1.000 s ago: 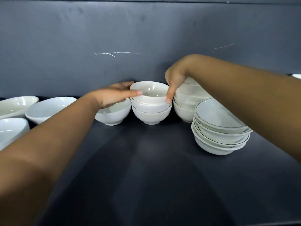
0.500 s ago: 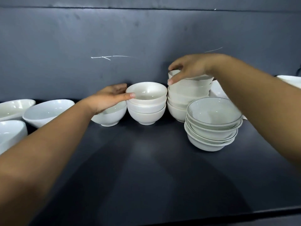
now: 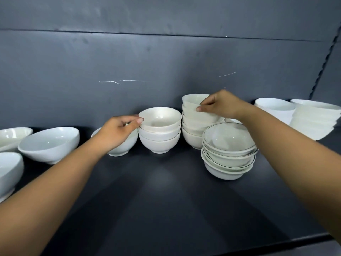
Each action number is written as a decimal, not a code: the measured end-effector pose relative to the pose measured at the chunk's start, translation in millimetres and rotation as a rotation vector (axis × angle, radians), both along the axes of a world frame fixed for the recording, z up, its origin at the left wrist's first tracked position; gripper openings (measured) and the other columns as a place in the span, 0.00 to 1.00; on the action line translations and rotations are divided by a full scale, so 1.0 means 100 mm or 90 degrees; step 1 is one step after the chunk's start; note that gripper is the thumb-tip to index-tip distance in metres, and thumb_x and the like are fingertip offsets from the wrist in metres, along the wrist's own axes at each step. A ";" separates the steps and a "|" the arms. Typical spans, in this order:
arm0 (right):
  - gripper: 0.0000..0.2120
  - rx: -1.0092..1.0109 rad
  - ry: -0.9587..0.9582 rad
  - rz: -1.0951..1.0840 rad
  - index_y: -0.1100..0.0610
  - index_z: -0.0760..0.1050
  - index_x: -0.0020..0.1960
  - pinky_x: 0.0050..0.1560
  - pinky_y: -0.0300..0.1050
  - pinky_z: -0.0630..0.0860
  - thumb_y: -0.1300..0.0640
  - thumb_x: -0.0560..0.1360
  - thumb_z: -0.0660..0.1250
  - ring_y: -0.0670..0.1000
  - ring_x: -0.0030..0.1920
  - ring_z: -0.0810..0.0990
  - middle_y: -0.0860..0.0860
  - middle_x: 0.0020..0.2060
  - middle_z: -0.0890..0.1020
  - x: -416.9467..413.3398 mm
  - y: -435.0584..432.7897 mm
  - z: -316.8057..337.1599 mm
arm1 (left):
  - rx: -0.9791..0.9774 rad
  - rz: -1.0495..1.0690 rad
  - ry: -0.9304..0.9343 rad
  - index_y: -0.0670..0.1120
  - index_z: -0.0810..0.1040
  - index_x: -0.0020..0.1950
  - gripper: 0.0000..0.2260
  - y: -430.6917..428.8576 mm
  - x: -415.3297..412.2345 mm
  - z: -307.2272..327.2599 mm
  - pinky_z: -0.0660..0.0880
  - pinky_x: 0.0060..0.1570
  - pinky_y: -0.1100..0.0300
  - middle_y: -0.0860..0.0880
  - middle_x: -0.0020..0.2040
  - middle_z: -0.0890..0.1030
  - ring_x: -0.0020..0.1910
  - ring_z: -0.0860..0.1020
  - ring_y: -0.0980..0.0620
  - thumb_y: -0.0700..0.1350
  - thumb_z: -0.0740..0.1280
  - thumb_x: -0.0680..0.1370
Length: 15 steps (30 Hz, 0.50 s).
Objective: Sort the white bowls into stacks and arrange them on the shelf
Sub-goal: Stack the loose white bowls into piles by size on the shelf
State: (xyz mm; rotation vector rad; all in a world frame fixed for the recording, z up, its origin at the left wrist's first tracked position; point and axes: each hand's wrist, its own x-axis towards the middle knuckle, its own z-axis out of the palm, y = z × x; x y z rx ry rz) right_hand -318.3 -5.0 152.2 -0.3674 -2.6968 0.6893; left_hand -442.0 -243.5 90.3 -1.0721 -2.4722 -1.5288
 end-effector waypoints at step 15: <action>0.13 0.218 -0.110 -0.046 0.53 0.75 0.50 0.51 0.44 0.68 0.46 0.71 0.68 0.54 0.53 0.71 0.48 0.50 0.78 0.00 -0.10 -0.02 | -0.121 0.022 0.028 0.51 0.79 0.57 0.11 -0.40 0.35 -0.26 0.63 0.58 0.69 0.62 0.53 0.76 0.57 0.72 0.62 0.48 0.65 0.76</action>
